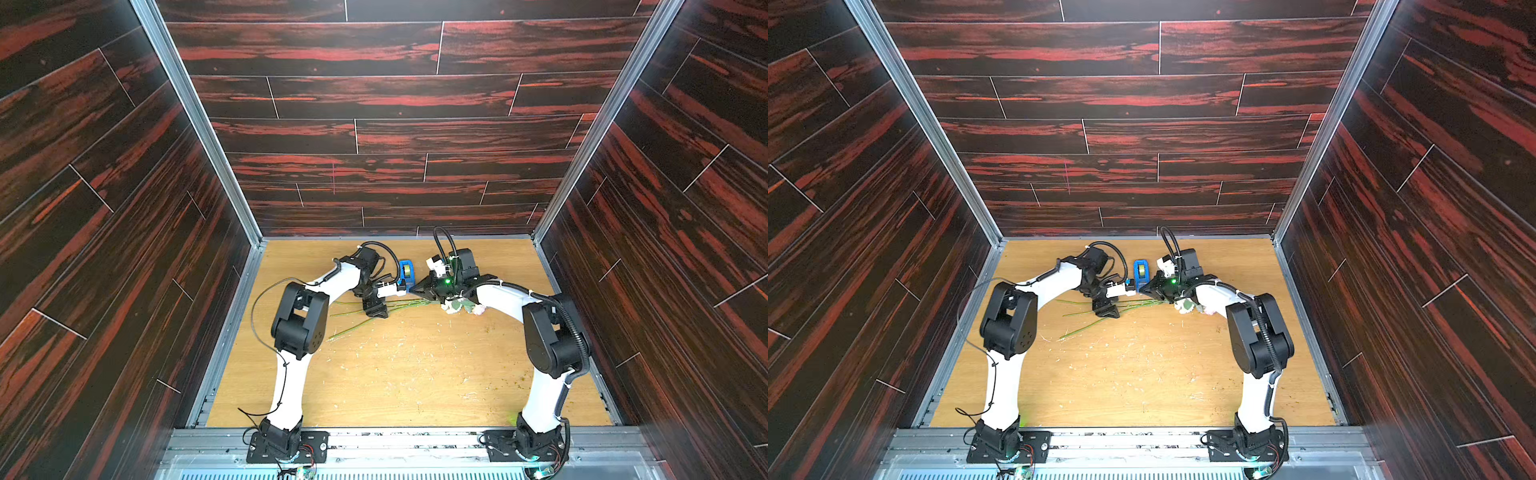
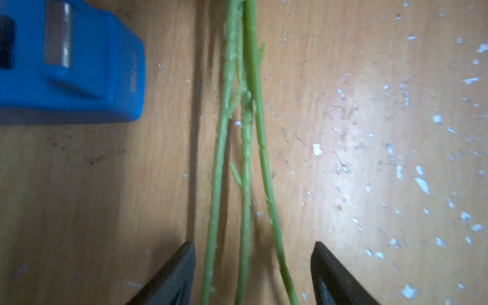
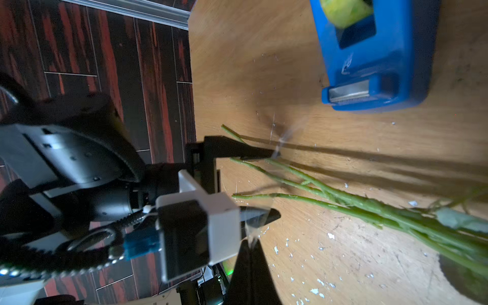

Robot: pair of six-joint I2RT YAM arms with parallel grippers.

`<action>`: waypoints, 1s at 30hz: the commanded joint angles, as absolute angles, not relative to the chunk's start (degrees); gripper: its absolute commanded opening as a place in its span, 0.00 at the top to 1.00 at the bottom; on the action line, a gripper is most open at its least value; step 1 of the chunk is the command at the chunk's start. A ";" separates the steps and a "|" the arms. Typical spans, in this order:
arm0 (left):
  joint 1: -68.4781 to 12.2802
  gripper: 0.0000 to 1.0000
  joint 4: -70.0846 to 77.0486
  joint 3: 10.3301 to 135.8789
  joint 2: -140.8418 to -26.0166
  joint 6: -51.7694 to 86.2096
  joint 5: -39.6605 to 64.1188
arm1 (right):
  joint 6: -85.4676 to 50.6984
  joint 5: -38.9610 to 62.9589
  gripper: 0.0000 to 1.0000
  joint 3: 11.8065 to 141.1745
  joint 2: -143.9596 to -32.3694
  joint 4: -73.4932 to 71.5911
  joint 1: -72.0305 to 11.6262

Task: Wrap bouquets with tape
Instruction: Pick up the unwrapped bouquet from the center of the board.

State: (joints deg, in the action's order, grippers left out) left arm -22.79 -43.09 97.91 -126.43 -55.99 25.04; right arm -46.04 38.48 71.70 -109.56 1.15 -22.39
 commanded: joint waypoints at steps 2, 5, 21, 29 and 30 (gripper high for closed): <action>-23.53 0.28 -46.47 100.04 -127.26 -56.34 22.23 | -44.53 39.96 1.00 70.49 -106.00 3.55 -22.63; -24.38 0.30 -48.31 100.79 -128.60 -57.57 18.88 | -44.21 39.57 1.00 70.24 -105.73 3.96 -22.50; -26.35 0.48 -45.98 100.41 -130.52 -55.73 11.30 | -42.94 37.68 1.00 68.88 -105.43 5.18 -22.18; -28.34 0.74 -41.78 98.46 -130.71 -55.77 5.93 | -42.75 37.35 1.00 67.65 -105.02 5.62 -22.17; -28.43 0.77 -41.85 98.85 -131.07 -55.77 5.36 | -42.42 37.00 1.00 67.68 -104.98 6.19 -22.07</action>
State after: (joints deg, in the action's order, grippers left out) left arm -28.05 -42.57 100.22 -128.97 -54.70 9.32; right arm -43.72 35.92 68.05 -109.38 3.44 -22.00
